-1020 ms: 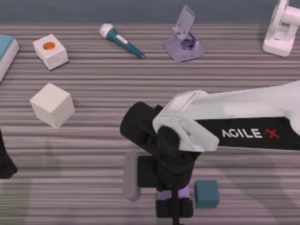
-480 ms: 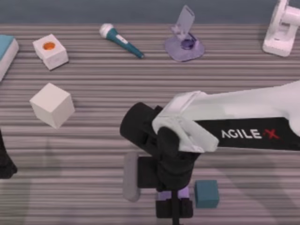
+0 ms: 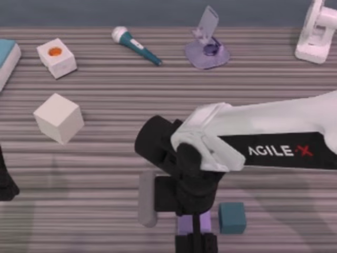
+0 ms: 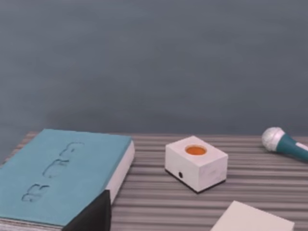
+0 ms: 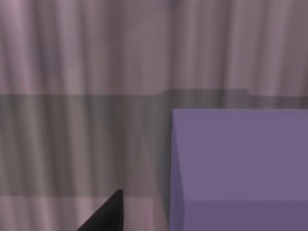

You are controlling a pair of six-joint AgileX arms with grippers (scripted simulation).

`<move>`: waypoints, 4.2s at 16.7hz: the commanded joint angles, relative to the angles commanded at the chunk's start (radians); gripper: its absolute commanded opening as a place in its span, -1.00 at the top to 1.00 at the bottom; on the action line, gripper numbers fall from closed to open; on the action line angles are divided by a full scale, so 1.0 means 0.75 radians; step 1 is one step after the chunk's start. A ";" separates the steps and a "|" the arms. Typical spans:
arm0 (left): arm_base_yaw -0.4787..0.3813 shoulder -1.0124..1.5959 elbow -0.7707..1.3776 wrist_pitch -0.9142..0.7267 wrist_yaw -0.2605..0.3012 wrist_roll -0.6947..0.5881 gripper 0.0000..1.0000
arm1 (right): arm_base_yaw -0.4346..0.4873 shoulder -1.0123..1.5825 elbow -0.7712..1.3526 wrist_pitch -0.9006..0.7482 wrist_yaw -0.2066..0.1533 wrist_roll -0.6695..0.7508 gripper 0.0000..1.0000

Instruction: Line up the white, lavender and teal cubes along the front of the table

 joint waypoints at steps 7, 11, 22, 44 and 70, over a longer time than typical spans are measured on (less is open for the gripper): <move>0.000 0.000 0.000 0.000 0.000 0.000 -1.00 | 0.002 -0.008 0.019 -0.023 0.000 -0.003 -1.00; 0.000 0.000 0.000 0.000 0.000 0.000 -1.00 | 0.005 -0.076 0.128 -0.214 -0.001 -0.004 -1.00; -0.009 0.082 0.081 -0.056 0.003 0.021 -1.00 | -0.036 -0.202 0.148 -0.276 -0.009 0.014 -1.00; -0.162 2.739 2.273 -1.478 -0.001 0.564 -1.00 | -1.107 -2.511 -1.594 0.960 -0.023 0.782 -1.00; -0.178 3.133 2.255 -1.216 0.006 0.622 -0.85 | -1.203 -2.751 -1.758 1.096 0.008 0.865 -1.00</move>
